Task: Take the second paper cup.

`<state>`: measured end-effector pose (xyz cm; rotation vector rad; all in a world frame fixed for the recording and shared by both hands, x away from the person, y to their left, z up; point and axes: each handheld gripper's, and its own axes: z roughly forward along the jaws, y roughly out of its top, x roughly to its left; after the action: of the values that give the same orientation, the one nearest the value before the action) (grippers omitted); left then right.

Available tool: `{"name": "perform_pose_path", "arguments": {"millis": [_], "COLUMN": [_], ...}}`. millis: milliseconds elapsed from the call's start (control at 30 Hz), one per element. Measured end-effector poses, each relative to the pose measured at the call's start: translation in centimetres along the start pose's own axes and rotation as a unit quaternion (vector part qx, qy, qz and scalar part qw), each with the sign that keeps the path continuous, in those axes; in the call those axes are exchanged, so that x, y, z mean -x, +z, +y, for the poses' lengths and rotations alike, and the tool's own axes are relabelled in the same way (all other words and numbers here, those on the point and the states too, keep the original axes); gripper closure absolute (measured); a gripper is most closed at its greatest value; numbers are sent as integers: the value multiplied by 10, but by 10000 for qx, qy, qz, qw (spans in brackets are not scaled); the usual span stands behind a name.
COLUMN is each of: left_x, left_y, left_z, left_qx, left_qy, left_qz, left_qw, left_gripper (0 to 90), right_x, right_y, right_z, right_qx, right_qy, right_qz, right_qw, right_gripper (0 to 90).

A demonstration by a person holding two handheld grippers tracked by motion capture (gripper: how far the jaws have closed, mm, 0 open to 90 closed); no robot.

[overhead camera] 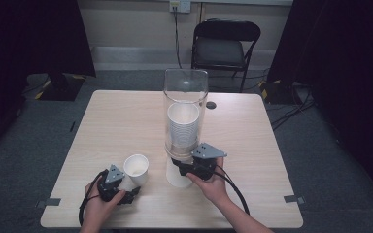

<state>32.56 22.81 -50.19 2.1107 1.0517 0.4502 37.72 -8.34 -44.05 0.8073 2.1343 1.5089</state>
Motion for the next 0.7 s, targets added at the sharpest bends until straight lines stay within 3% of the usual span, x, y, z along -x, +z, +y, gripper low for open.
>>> {"name": "perform_pose_path", "arguments": {"millis": [100,133,167,200,233,267,433,533,700], "left_x": [0,0,0,0,0,0,0,0,0], "left_y": [0,0,0,0,0,0,0,0,0], "left_z": [0,0,0,0,0,0,1,0,1], "left_qx": [2,2,3,9,-11,-13,-20,-16,-17], "left_qy": [32,23,21,14,25,23,28,29,29], "left_qz": [13,10,9,9,-15,-21,-15,-17,-14], "left_qw": [10000,10000,10000,10000,10000,10000,10000,10000,10000], "left_gripper": [133,133,131,131,130,126,126,125,125], "right_x": [-2,-1,6,9,5,0,9,14,23], "right_y": [0,4,7,2,-2,-5,-10,-14,-25], "right_z": [-3,-14,-51,-57,-58,-47,-34,-39,-43], "right_qx": [-197,-841,-931,-683,-664,-740,-914,-987,-929], "right_qy": [-48,-77,288,421,85,-191,-217,-182,-133], "right_qz": [-157,-161,-209,-282,-291,-191,-58,14,-59], "right_qw": [9997,9963,9950,9964,9973,9969,9956,9950,9956], "right_gripper": [398,396,395,387,380,370,359,353,340]}}
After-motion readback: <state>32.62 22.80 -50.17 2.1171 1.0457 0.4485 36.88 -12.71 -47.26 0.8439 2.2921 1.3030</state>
